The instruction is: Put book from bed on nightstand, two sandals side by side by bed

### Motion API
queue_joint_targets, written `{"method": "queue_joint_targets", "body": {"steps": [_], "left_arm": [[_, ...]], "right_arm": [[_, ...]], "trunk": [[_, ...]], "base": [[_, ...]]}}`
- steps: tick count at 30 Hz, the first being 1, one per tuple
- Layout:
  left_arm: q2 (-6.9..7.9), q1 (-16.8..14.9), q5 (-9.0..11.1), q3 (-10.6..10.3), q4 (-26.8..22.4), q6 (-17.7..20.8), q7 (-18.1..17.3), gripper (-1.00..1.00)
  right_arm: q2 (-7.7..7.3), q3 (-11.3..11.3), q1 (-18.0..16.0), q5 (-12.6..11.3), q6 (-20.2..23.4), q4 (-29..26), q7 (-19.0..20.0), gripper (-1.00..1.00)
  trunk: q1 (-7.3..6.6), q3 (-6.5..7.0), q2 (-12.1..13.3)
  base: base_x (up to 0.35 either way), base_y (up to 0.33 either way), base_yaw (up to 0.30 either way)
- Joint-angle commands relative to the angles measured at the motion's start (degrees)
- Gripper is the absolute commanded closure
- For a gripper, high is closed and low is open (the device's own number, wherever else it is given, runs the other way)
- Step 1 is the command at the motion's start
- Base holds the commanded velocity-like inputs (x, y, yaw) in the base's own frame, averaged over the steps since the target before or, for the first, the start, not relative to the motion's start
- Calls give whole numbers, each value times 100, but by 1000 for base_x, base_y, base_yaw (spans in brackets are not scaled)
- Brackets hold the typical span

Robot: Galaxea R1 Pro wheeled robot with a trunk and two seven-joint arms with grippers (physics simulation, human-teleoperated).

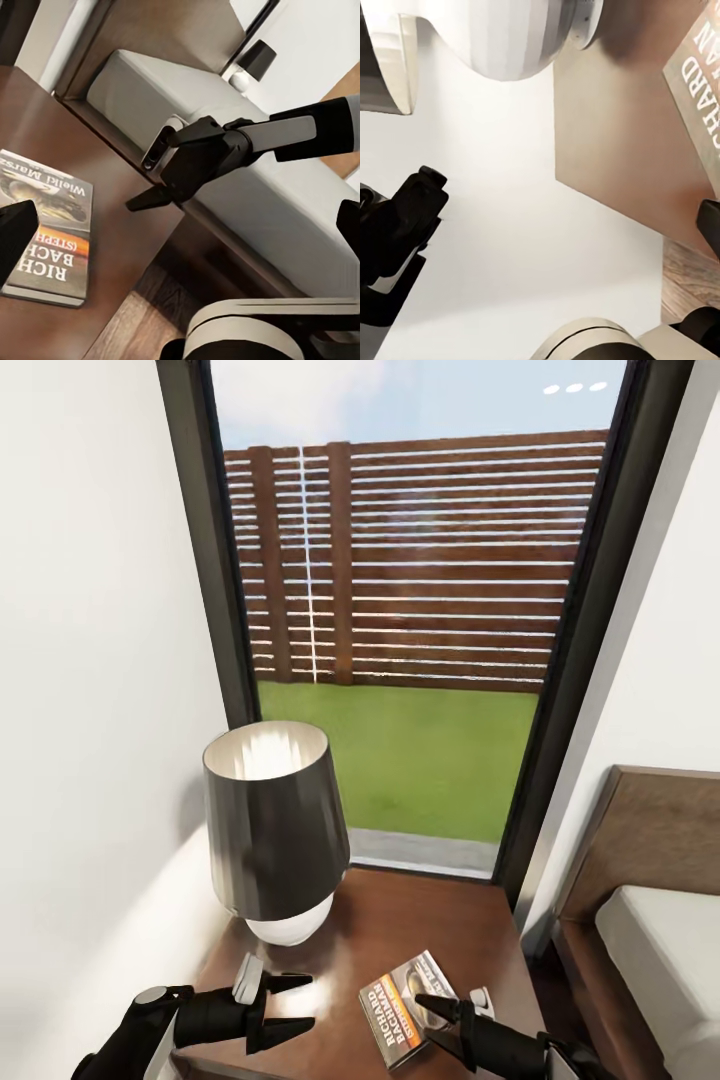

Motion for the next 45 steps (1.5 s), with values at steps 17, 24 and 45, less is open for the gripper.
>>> {"method": "queue_joint_targets", "body": {"steps": [17, 24, 45], "left_arm": [[-26, 16, -31, 15, 67, 51, -35, -100], [-22, 22, -40, 17, 506, 20, 21, -100], [12, 65, -74, 22, 960, -52, 799, -100]], "right_arm": [[348, 8, 1, -7, -165, 19, -5, -100], [383, 16, 12, 8, -998, 90, 2, -100], [-235, 7, 45, 29, -3448, 1406, -9, -100]], "trunk": [[-375, 300, 681], [-529, 426, 962], [-858, 695, 1563]], "base": [[0, 0, 0], [0, 0, 0], [0, 0, 0]]}}
